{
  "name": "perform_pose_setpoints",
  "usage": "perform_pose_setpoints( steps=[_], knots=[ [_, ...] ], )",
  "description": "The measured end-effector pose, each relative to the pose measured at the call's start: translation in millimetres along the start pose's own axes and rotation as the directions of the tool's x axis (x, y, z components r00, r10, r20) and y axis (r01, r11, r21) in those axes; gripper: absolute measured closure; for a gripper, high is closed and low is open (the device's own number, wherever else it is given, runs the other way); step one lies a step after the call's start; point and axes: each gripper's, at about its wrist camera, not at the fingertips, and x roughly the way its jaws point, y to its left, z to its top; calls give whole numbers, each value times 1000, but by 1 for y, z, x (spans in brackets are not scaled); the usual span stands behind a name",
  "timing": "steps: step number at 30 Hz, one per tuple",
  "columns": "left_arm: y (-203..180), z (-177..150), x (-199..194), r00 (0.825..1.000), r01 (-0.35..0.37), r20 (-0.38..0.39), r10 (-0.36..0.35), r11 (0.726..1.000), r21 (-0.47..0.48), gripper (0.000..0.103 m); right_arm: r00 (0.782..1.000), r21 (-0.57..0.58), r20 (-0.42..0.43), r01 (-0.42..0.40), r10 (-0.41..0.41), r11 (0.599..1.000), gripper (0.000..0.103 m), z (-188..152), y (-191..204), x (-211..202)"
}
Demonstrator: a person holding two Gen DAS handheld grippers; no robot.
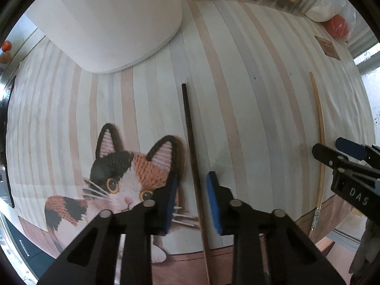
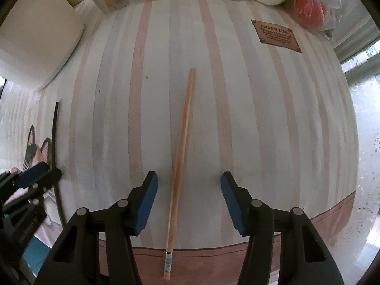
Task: Organize utensils
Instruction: 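Grasp the last dark chopstick with the left tool while the right grasps the wooden one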
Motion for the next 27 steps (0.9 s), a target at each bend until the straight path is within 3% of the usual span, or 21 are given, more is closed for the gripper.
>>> perform_pose_setpoints(
  steps=[6, 13, 27],
  knots=[
    [14, 9, 1, 1000, 9, 4, -9, 1000, -8, 97, 1000, 4, -7, -9, 9, 1000, 46, -2, 0, -2],
    [31, 16, 4, 998, 52, -46, -53, 998, -21, 93, 996, 30, -52, -74, 76, 997, 44, 7, -13, -5],
    [22, 11, 7, 998, 29, -50, -29, 1000, -7, 94, 999, -39, -52, -10, 8, 999, 37, 16, 16, -7]
  ],
)
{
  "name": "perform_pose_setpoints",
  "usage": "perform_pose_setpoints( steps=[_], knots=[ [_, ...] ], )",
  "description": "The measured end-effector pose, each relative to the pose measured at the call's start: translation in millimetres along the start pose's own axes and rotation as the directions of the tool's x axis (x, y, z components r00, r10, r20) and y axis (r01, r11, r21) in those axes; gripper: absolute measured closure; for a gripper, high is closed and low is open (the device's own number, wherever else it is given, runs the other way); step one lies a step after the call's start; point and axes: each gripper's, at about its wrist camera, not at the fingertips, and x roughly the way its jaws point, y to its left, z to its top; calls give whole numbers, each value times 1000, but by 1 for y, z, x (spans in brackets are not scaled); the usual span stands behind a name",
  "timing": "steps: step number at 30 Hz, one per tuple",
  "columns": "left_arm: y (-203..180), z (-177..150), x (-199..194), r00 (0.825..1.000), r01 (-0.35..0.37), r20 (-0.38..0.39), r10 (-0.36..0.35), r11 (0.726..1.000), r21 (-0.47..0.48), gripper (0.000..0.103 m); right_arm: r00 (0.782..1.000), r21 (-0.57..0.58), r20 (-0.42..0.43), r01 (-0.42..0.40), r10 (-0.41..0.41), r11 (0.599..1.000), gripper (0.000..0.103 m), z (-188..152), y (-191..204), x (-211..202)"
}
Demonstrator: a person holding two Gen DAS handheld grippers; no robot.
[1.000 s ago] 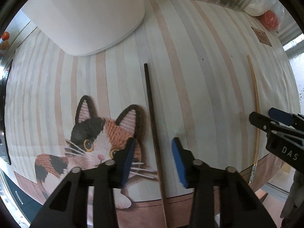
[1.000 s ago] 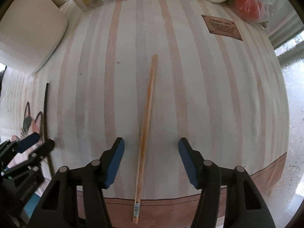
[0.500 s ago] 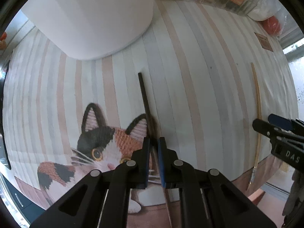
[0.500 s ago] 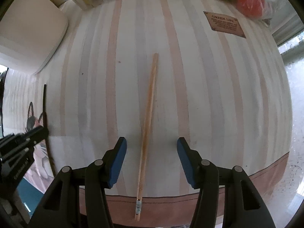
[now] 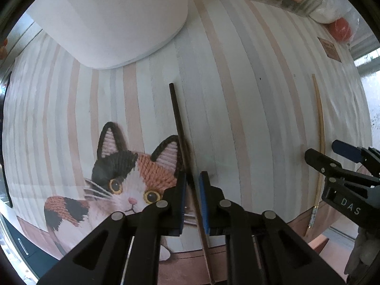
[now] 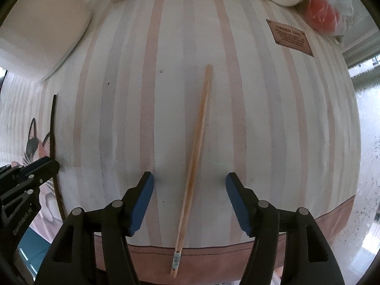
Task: Organize utensils
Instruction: 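Grasp the last dark chopstick with the left tool while the right grasps the wooden one, then lift both held chopsticks up over the cream utensil holder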
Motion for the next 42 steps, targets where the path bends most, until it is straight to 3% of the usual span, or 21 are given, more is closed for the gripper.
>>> perform_pose_setpoints(
  steps=[5, 8, 16, 19, 21, 23, 42],
  knots=[
    [6, -9, -4, 998, 44, -53, -45, 999, -13, 91, 995, 58, -36, -88, 90, 994, 40, -6, 0, -3],
    [11, -17, 1, 995, 77, -65, -79, 996, -40, 91, 997, 32, -32, -73, 74, 997, 39, -11, 4, -3],
    [-17, -11, -11, 999, 23, -34, -23, 1000, 20, 94, 1000, -24, -22, 4, -5, 1000, 42, -7, 24, 0],
    [-25, -8, -17, 1000, 17, -22, -16, 999, 43, 97, 1000, -29, 5, 6, -6, 1000, 54, -17, 40, -3],
    [-28, -7, -21, 1000, 11, -14, -11, 998, 59, 98, 1000, -32, 17, 7, -7, 999, 83, -18, 46, -5],
    [-31, -5, -24, 1000, 16, -11, -15, 998, 60, 98, 1000, -30, 20, 2, -1, 1000, 96, -21, 48, -8],
    [-25, -1, -88, 995, 73, 67, -78, 994, 80, 100, 974, 91, 106, -210, 200, 973, 96, -29, 9, -40]
  ],
)
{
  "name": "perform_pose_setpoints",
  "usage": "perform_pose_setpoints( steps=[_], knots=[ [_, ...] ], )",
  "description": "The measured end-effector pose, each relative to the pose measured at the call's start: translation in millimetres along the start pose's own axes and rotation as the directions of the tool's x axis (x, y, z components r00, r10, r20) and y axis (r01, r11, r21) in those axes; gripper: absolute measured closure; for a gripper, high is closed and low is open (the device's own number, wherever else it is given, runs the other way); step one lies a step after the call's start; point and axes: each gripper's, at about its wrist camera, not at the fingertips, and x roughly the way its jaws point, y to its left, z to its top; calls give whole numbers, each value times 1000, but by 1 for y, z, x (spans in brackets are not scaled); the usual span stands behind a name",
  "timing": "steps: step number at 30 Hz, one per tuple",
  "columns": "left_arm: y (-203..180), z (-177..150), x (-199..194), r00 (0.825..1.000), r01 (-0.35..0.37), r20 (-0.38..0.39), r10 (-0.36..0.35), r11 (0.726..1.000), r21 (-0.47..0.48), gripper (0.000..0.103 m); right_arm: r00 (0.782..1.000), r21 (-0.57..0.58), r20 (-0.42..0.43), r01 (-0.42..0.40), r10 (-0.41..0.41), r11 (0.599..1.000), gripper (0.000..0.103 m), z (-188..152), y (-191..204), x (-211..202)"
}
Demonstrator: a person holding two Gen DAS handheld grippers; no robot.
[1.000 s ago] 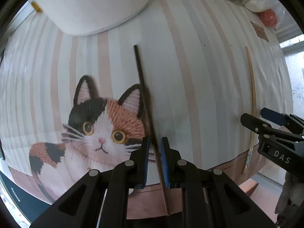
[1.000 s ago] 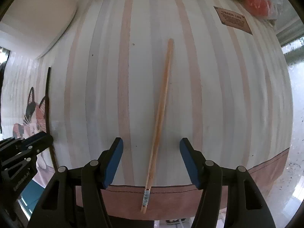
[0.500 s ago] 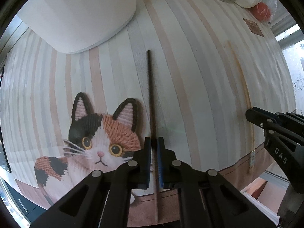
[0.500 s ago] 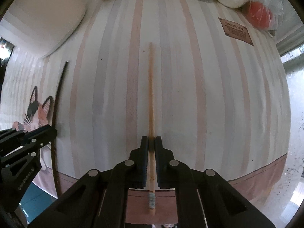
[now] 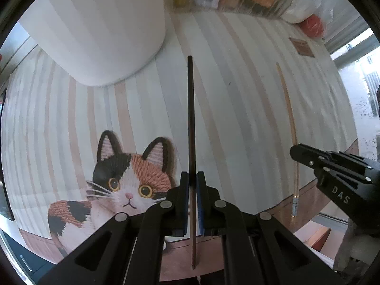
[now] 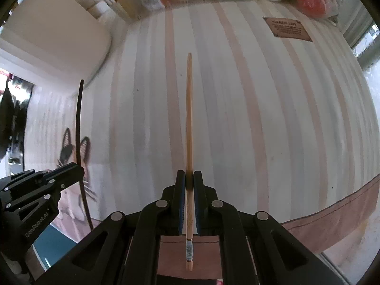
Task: Organize utensils
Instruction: 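Lift both held chopsticks up over the cream utensil holder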
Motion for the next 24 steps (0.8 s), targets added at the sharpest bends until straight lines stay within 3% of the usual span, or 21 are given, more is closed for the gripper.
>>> perform_pose_setpoints(
  steps=[10, 24],
  knots=[
    [-7, 3, -43, 996, 46, 78, -48, 999, 21, 100, 996, 35, 68, -65, 62, 997, 96, 2, -38, -31],
    [10, -4, -87, 975, 95, 198, -99, 995, 26, 100, 970, 69, 204, -151, 134, 986, 96, 14, -35, -70]
  ],
)
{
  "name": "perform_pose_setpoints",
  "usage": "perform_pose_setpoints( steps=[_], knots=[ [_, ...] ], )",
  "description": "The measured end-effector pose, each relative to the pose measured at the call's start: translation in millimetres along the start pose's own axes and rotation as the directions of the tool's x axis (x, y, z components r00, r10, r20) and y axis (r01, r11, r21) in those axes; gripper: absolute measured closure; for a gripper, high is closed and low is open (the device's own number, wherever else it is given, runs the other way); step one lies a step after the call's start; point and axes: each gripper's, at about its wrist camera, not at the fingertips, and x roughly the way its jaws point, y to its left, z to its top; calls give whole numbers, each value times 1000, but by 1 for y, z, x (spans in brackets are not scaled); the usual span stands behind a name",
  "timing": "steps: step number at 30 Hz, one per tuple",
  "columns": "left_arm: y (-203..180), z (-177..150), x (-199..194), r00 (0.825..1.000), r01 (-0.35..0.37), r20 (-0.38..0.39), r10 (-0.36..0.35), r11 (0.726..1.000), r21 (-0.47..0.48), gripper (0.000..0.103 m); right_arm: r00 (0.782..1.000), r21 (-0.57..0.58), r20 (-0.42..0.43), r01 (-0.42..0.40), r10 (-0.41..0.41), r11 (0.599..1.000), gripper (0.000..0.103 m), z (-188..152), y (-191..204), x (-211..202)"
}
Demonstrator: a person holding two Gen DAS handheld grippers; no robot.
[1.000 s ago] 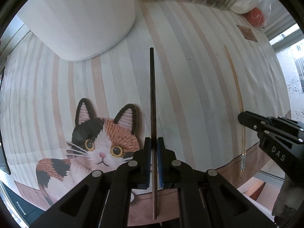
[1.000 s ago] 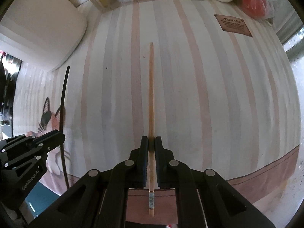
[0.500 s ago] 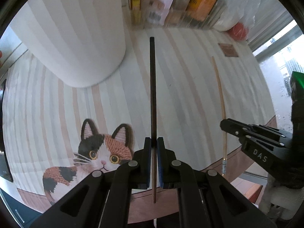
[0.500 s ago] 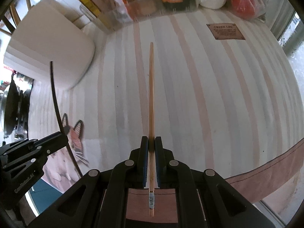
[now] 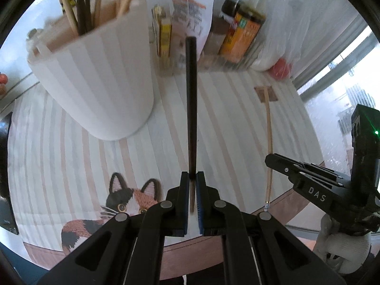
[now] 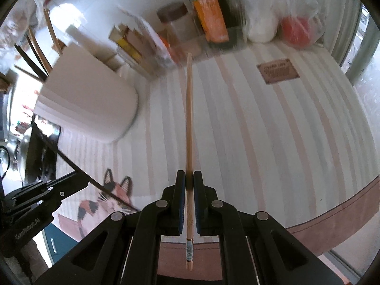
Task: Organize utensils
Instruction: 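Lift both held chopsticks up over the cream utensil holder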
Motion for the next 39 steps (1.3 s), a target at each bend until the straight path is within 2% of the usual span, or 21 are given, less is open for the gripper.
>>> perform_pose_setpoints(
  steps=[9, 16, 22, 27, 33, 39],
  knots=[
    [-3, 18, -33, 993, 17, 119, -16, 1000, -2, 100, 992, 5, 120, -37, 36, 999, 96, 19, 6, -43],
    [-8, 26, -78, 976, 40, 214, -42, 999, 14, 100, 976, -31, 206, -73, 78, 997, 96, 34, 22, -79],
    [-16, 34, -119, 951, 59, 302, -67, 998, 38, 100, 947, -89, 294, -111, 132, 990, 96, 51, 48, -117],
    [-15, 46, -151, 924, 54, 377, -65, 998, 40, 100, 913, -143, 365, -141, 184, 980, 96, 67, 72, -144],
    [9, 56, -181, 899, 23, 438, -17, 1000, -9, 100, 880, -185, 413, -170, 233, 968, 96, 89, 93, -155],
    [41, 65, -206, 870, -14, 490, 56, 996, -89, 101, 857, -218, 431, -204, 281, 955, 96, 112, 117, -146]
  ],
)
